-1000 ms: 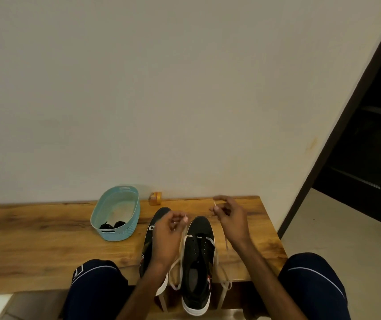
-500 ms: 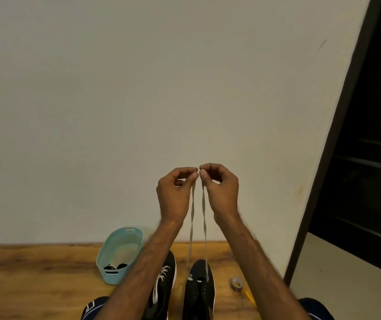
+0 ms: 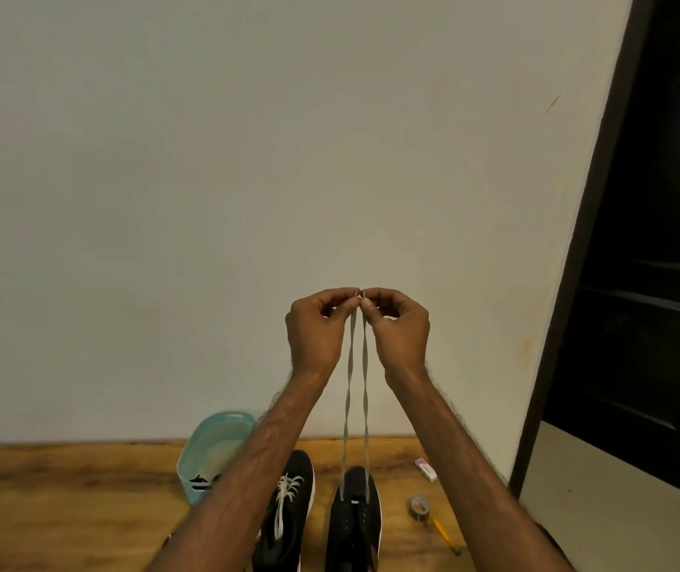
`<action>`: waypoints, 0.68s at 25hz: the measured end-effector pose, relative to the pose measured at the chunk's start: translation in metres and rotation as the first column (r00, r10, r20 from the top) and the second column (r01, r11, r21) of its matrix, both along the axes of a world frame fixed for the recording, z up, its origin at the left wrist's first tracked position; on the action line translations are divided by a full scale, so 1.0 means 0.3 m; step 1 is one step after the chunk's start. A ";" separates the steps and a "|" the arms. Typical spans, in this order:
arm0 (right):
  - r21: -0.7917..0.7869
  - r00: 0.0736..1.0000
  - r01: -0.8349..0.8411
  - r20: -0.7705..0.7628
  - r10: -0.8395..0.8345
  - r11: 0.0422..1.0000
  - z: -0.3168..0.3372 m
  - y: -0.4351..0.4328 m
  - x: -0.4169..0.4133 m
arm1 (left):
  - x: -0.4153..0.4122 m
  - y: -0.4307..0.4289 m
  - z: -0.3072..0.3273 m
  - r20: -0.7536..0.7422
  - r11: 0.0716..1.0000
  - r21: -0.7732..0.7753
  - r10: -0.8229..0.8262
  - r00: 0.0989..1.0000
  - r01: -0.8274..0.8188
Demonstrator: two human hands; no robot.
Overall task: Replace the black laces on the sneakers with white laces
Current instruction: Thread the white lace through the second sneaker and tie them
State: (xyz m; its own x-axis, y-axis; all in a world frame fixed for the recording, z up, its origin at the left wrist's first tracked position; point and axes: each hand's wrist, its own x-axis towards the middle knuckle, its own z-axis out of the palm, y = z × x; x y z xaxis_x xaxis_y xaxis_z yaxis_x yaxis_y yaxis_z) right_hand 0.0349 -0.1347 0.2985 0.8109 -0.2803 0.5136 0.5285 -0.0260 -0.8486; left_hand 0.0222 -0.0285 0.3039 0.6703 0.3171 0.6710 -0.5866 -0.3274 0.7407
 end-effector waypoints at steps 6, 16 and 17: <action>-0.049 1.000 0.014 0.010 -0.014 0.999 -0.016 -0.025 0.015 | 0.010 0.040 -0.008 -0.032 0.998 0.015 0.059 0.998 -0.058; -0.049 0.952 -0.085 -0.300 0.066 0.995 -0.456 -0.229 0.074 | 0.020 0.234 -0.485 -0.384 0.991 -0.075 0.071 0.921 -0.108; -0.070 0.941 -0.104 -0.331 0.076 0.992 -0.509 -0.234 0.069 | 0.013 0.241 -0.540 -0.413 0.991 -0.067 0.076 0.907 -0.114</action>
